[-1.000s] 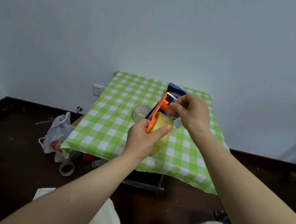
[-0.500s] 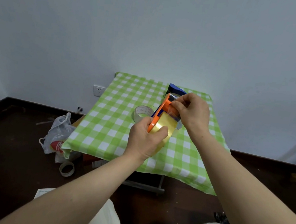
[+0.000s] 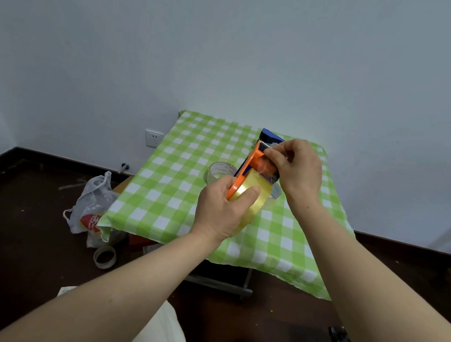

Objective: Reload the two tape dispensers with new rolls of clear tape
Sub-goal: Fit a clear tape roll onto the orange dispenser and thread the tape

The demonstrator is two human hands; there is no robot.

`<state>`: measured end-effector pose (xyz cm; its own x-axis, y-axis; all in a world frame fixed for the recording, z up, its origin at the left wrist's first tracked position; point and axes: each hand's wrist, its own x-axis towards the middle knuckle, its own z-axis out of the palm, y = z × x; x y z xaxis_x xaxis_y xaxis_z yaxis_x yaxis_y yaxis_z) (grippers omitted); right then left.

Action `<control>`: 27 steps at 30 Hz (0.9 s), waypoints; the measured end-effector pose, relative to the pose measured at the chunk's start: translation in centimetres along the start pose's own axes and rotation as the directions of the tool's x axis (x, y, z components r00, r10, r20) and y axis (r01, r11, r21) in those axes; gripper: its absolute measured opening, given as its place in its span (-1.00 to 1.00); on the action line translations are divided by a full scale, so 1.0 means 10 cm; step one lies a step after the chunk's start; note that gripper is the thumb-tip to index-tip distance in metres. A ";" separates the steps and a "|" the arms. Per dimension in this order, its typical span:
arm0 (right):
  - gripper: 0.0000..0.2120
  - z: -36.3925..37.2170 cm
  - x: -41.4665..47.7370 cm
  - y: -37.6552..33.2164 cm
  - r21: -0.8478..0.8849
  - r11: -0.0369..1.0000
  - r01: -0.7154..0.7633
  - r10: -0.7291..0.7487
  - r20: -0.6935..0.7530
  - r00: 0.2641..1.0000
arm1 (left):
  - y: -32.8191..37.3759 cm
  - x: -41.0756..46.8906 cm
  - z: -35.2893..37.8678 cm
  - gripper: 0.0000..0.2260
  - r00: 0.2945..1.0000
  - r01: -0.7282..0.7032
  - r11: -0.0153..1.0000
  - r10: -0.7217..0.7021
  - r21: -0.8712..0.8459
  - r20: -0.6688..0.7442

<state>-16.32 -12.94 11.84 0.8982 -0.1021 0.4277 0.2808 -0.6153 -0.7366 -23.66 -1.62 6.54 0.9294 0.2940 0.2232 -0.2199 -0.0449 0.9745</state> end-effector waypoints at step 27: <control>-0.87 -0.12 0.22 0.04 0.262 0.946 -0.190 0.159 0.133 0.978 | 0.04 -0.03 -0.06 -0.68 0.987 0.154 0.987 -0.152 -0.054 0.042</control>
<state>-14.61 -14.41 13.15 0.9683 -0.0942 0.2315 0.1840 -0.3580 -0.9154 -24.21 -1.19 6.88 0.9636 0.2570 0.0730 -0.0894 0.0528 0.9946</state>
